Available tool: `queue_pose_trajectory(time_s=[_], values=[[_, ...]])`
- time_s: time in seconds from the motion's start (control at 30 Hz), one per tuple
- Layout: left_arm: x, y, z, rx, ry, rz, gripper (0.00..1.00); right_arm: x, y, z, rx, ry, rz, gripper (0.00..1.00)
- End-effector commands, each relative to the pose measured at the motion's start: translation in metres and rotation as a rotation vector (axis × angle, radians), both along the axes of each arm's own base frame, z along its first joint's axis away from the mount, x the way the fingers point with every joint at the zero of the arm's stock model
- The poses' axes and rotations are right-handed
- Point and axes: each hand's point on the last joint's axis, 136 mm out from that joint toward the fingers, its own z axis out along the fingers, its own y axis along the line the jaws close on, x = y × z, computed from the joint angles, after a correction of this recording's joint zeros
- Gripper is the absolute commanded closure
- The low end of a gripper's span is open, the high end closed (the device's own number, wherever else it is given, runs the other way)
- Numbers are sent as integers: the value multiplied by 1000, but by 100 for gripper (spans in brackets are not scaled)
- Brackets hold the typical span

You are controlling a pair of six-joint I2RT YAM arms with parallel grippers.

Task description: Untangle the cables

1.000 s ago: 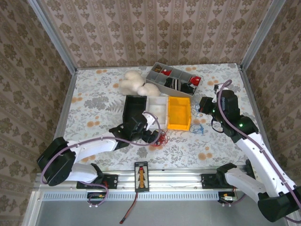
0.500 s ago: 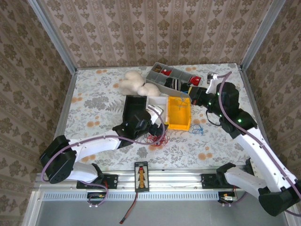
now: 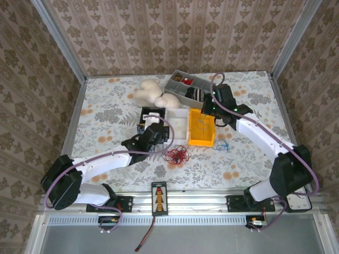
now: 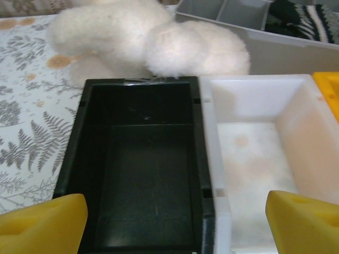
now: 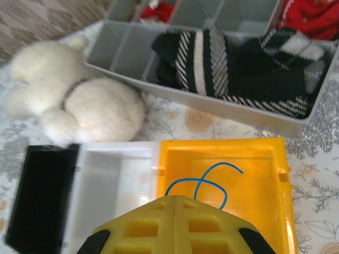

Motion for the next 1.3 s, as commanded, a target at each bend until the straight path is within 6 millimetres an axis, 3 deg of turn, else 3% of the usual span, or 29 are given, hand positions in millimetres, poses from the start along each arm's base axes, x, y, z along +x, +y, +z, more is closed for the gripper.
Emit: queue_pose_trajectory(time_s=[0.0, 0.03, 0.1, 0.23, 0.4, 0.53, 0.93, 1.17, 1.27], values=[[-1, 19, -10, 7, 32, 81, 13, 1, -2, -13, -34, 50, -13, 80], [0, 20, -10, 10, 35, 88, 13, 0, -2, -15, -36, 57, -17, 64], [1, 22, -12, 15, 41, 97, 13, -2, -10, -13, -52, 54, -52, 45], [2, 34, -18, 14, 68, 155, 13, -14, -39, -6, -105, 52, -131, 30], [2, 59, -32, -8, 123, 263, 13, -49, -89, -25, -163, 167, -268, 29], [1, 72, -42, -23, 166, 325, 13, -80, -120, -57, -137, 268, -393, 29], [5, 62, -40, -17, 170, 279, 13, -120, -102, -134, -27, 491, -348, 31], [5, 58, -36, -10, 159, 265, 13, -112, -99, -154, -15, 500, -350, 37], [4, 59, -35, -3, 160, 267, 13, -109, -99, -161, -25, 506, -353, 45]])
